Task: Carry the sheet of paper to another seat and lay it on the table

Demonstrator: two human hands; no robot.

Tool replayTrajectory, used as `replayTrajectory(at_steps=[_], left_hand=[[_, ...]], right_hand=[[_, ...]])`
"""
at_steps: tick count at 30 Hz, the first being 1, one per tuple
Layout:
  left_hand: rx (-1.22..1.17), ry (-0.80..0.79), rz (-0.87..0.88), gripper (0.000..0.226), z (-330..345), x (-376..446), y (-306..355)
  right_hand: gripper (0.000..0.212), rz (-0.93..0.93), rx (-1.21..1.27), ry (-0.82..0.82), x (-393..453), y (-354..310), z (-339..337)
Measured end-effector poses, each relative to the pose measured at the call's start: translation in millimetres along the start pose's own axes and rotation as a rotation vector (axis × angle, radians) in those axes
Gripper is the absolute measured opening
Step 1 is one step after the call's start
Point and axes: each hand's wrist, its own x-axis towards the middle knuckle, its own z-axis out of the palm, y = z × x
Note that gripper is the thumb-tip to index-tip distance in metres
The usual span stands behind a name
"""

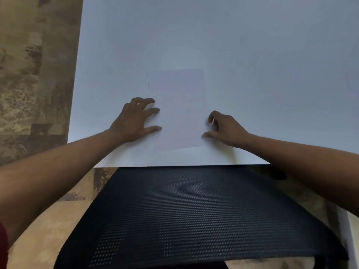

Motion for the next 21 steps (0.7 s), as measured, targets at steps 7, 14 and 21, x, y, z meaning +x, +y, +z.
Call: replayTrajectory(at_steps=[7,14,21], left_hand=[[0.199,-0.168,0.081,0.122,9,-2,-7],[0.202,-0.191,0.044,0.128,-6,26,-13],[0.205,-0.166,0.052,0.122,-16,41,-18]], right_hand=[[0.073,-0.257,-0.343,0.083,-11,18,9],[0.072,-0.245,-0.364,0.161,11,14,3],[0.074,-0.208,-0.349,0.154,23,11,-3]])
